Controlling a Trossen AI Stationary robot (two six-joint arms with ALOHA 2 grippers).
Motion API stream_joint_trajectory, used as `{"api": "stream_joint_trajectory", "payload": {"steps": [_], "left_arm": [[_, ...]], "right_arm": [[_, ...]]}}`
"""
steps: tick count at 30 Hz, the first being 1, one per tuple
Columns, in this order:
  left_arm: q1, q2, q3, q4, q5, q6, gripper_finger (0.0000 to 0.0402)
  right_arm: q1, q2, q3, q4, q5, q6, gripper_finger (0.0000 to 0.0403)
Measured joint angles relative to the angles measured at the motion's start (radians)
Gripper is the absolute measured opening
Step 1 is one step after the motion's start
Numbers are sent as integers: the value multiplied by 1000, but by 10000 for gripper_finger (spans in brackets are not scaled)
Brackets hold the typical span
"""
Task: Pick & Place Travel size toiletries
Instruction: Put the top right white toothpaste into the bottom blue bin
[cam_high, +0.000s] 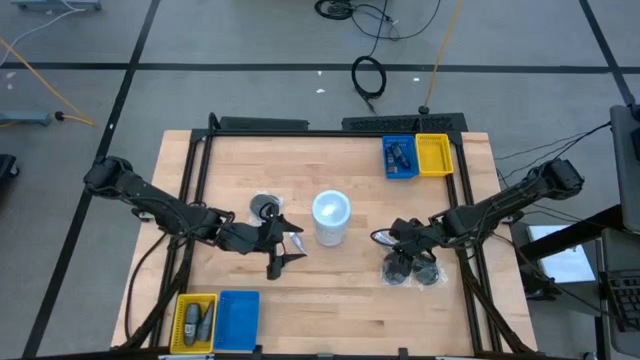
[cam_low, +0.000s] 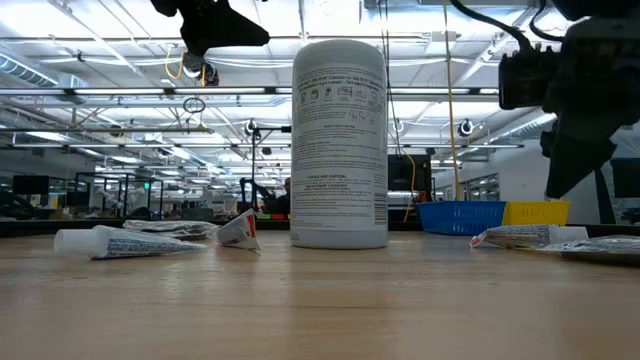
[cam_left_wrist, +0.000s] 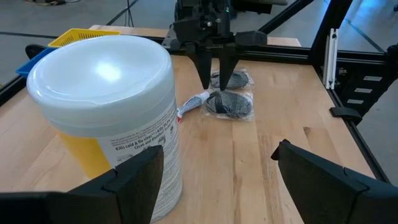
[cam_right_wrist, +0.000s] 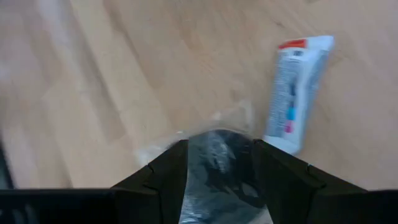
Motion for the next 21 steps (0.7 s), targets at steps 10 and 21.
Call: {"api": "stream_joint_trajectory", "payload": {"steps": [10, 21], "left_arm": [[0, 0, 0, 0, 0, 0, 310], [0, 0, 0, 0, 0, 3, 310]], "right_arm": [[0, 0, 0, -97, 16, 86, 171], [0, 77, 0, -123, 40, 102, 171]]}}
